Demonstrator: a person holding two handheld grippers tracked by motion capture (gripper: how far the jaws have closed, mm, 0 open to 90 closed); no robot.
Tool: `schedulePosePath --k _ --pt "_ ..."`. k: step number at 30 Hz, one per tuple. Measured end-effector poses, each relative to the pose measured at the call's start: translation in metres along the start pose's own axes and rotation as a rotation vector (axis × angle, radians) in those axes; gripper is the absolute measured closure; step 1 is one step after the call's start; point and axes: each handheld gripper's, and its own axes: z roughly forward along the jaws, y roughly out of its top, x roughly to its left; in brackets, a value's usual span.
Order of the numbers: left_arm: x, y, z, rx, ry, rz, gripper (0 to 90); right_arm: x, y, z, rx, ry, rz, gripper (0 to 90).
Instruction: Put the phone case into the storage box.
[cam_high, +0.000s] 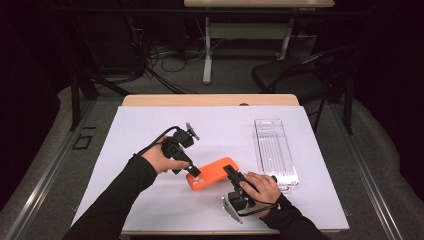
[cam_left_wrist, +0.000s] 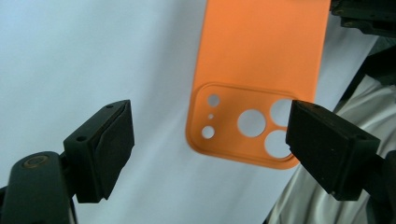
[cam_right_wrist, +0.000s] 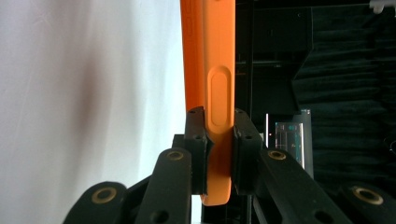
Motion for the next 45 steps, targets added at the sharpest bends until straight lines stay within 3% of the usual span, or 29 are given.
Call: schedulePosePath --k 3,11,23,28,34,41,45 --pt "0.003 -0.005 -0.004 -0.041 0.002 -0.015 16.0 -0.001 -0.001 0.0 0.0 0.001 0.008 80.2" --pt "0.012 -0.019 -0.008 -0.096 0.03 -0.031 16.3 -0.003 -0.003 -0.001 -0.002 0.007 0.035 80.2" --pt "0.021 -0.037 -0.01 -0.14 0.036 -0.056 16.4 -0.007 -0.005 -0.001 -0.013 0.04 0.115 80.4" --pt "0.025 -0.043 -0.01 -0.144 0.049 -0.066 16.8 -0.009 -0.006 -0.001 -0.005 0.047 0.126 80.5" --pt "0.027 -0.052 -0.008 -0.166 0.054 -0.079 17.6 -0.012 -0.007 -0.001 -0.013 0.057 0.197 80.6" --pt "0.026 -0.058 -0.008 -0.194 0.055 -0.073 18.2 -0.015 -0.009 0.0 -0.005 0.061 0.233 80.6" --pt "0.025 -0.06 -0.007 -0.211 0.05 -0.074 18.6 -0.016 -0.01 0.0 -0.007 0.059 0.281 80.7"
